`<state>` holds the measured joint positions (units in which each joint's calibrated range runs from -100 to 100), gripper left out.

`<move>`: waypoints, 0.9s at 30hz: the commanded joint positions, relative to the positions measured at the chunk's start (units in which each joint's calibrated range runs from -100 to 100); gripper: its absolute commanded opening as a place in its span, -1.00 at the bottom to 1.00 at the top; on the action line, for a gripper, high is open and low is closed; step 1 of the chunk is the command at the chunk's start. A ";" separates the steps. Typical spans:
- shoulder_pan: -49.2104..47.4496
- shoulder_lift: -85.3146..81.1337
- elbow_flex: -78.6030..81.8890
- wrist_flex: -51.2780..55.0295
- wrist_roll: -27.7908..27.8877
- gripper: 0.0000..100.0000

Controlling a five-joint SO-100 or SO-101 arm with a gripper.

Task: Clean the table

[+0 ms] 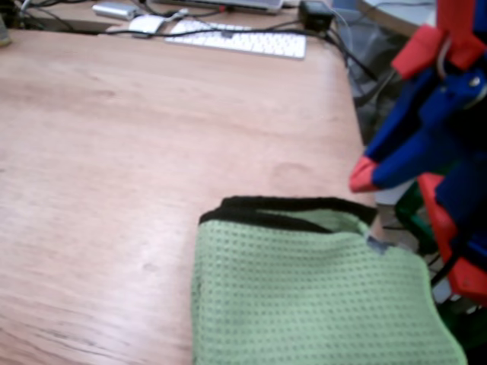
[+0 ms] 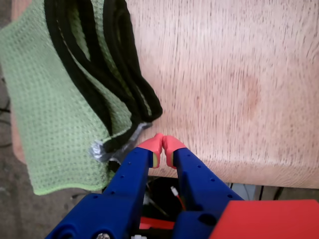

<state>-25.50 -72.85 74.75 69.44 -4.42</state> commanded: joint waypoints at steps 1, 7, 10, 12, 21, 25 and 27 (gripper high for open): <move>0.46 -0.56 4.58 -4.42 -0.15 -0.98; 0.29 -0.56 8.73 -5.24 -0.83 -0.98; 1.14 -3.14 9.49 -5.16 -0.88 -0.98; 11.46 -9.74 11.47 -4.50 -0.88 -0.98; 17.21 -24.32 15.15 -1.79 -0.88 -0.98; 17.38 -24.92 15.24 -0.15 -0.88 -0.98; 17.38 -24.92 15.05 -0.06 -0.88 -0.98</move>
<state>-8.50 -97.58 90.35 69.19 -5.25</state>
